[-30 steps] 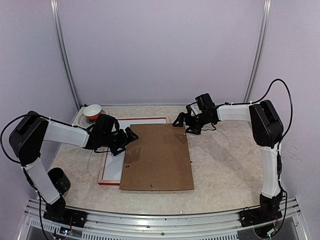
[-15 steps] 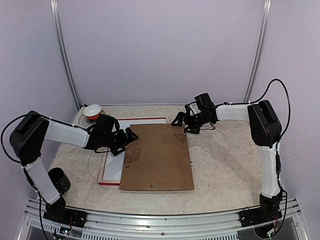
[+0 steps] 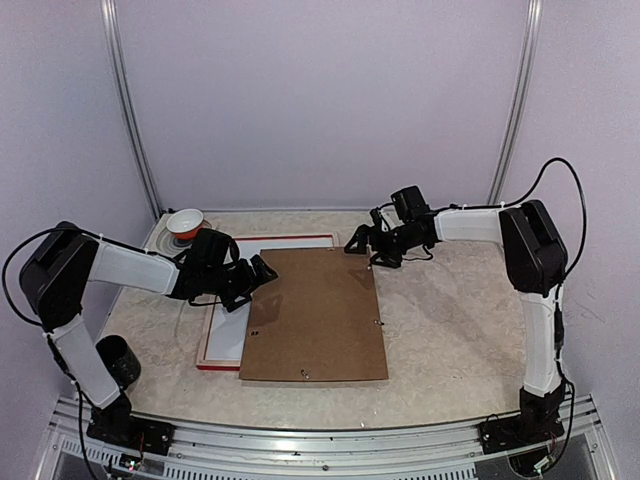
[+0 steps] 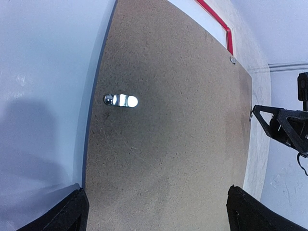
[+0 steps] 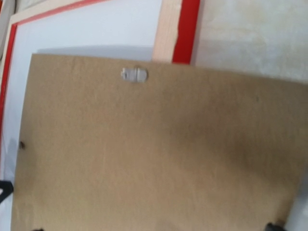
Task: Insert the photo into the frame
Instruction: Adjust the fastener on the backboard.
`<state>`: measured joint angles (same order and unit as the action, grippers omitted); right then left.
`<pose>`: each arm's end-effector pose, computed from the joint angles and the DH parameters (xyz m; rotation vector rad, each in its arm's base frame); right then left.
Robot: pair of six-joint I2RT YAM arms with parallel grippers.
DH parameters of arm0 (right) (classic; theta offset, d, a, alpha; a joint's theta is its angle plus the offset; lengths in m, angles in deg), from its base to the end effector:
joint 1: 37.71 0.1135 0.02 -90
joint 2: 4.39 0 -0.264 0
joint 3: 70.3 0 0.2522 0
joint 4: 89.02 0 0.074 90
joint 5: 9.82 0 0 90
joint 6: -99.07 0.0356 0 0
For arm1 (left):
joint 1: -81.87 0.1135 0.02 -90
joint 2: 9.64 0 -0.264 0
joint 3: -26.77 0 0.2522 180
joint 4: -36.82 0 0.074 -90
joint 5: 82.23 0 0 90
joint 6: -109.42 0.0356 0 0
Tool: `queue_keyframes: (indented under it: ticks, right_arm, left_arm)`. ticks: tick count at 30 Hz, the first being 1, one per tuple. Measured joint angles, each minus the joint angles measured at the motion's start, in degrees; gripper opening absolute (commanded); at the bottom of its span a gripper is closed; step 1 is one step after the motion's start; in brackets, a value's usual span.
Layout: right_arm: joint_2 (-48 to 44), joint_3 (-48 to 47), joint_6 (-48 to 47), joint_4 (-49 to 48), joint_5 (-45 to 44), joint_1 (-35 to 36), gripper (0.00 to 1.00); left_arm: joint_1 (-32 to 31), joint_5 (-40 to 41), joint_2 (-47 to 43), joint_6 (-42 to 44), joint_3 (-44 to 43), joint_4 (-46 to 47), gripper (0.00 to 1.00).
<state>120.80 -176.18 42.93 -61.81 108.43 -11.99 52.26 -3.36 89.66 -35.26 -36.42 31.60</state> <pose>0.4275 0.2246 0.1694 -0.0734 2.5308 1.0493 0.2993 -0.1780 0.1535 -0.4308 2.4404 -0.9302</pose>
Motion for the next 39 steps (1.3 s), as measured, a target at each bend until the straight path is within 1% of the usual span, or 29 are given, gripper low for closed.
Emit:
queue_keyframes:
  ticks: [4,14,21,30,39]
  right_arm:
    - [-3.3,3.5,-1.3,0.7,-0.1,0.1,0.99]
    - [-16.5,15.1,-7.3,3.7,-1.2,2.7,0.99]
    - [-21.4,22.9,-9.7,5.6,-1.1,4.7,0.99]
    - [-27.7,26.1,-12.2,7.9,-0.7,7.6,0.99]
    - [-27.9,27.4,-14.0,8.6,0.0,8.9,0.99]
  left_arm:
    - [0.0,0.0,0.0,0.0,0.0,0.0,0.99]
    - [0.0,0.0,0.0,-0.1,0.0,0.0,0.99]
    - [0.0,0.0,-0.1,-0.1,0.0,0.0,0.99]
    - [0.0,0.0,-0.1,-0.1,0.0,0.0,0.99]
    - [0.0,0.0,-0.2,-0.1,0.0,0.0,0.99]
